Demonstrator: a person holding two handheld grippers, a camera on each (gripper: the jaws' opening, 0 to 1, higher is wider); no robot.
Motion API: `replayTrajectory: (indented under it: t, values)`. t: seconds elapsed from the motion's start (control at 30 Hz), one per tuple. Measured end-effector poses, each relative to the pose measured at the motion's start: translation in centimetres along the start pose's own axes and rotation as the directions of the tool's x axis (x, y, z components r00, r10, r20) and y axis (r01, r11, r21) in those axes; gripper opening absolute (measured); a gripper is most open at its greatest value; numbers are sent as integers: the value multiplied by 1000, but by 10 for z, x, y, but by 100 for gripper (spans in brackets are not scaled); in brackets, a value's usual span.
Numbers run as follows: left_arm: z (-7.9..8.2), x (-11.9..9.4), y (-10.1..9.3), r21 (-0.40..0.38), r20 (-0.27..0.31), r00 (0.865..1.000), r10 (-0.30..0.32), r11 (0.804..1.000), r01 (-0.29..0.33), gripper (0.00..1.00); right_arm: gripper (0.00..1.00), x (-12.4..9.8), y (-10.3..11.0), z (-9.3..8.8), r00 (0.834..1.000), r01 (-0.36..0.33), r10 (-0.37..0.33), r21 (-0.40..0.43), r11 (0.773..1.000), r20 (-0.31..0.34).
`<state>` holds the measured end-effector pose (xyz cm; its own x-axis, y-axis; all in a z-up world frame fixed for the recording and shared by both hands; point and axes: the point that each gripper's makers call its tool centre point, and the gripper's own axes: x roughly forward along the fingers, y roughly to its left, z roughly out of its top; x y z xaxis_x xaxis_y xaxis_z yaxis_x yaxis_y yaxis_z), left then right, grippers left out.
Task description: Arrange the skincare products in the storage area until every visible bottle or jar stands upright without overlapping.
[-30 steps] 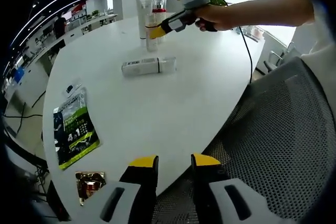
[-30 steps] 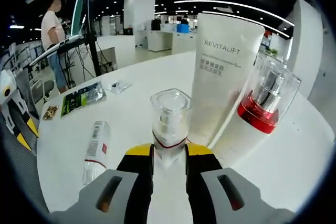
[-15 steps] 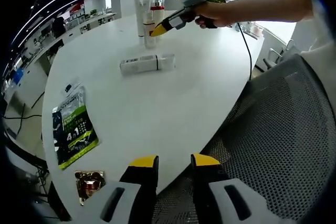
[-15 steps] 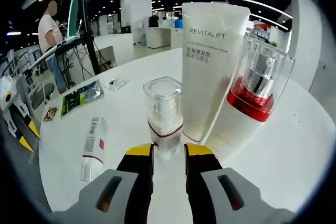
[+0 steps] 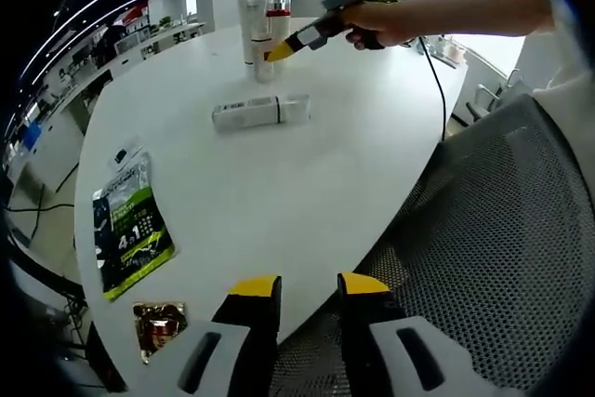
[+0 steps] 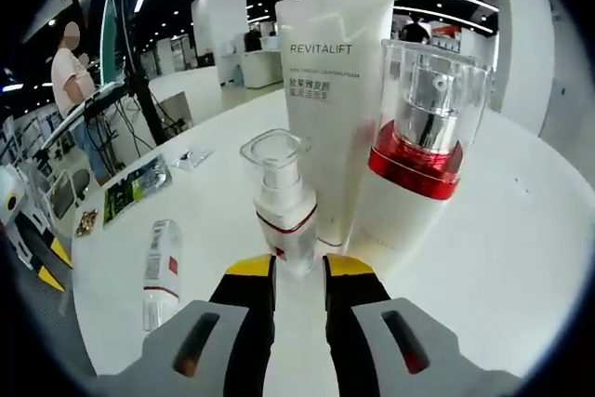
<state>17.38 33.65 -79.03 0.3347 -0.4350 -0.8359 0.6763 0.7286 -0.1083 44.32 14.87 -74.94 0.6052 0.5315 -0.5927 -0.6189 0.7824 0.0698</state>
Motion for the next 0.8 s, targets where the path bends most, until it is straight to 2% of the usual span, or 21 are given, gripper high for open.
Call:
replayTrajectory:
  t: [0.13,0.27,0.33,0.37,0.43,0.57,0.7,0.77,0.8]
  values:
    - [-1,0,0,1,-4,1000,-1,1000,1,25,19,0,2,3,1000,-6,6,37,999,14]
    - [-1,0,0,-1,-7,1000,-2,1000,2,25,22,2,6,0,1000,-16,16,65,998,1]
    - [-2,0,-1,-1,-10,1000,-2,1000,2,25,22,4,6,0,1000,-4,4,113,994,4]
    - [-2,0,-1,-4,-11,1000,-3,1000,3,25,22,5,5,0,1000,11,-13,170,985,8]
    - [-3,0,-1,-4,-14,1000,-2,1000,2,24,22,6,3,2,999,21,-26,226,974,20]
    - [-3,0,0,-3,-15,1000,1,1000,-1,24,22,13,-3,-3,999,28,-36,299,954,21]
    - [-3,0,1,-4,-15,1000,2,1000,-2,24,22,12,-2,-8,999,25,-33,315,949,19]
    - [-3,0,0,-3,-13,1000,1,1000,-1,24,23,11,8,-14,1000,1,-2,290,957,3]
    - [-2,0,0,-2,-11,1000,2,1000,-2,24,24,11,18,-17,999,-34,33,245,969,8]
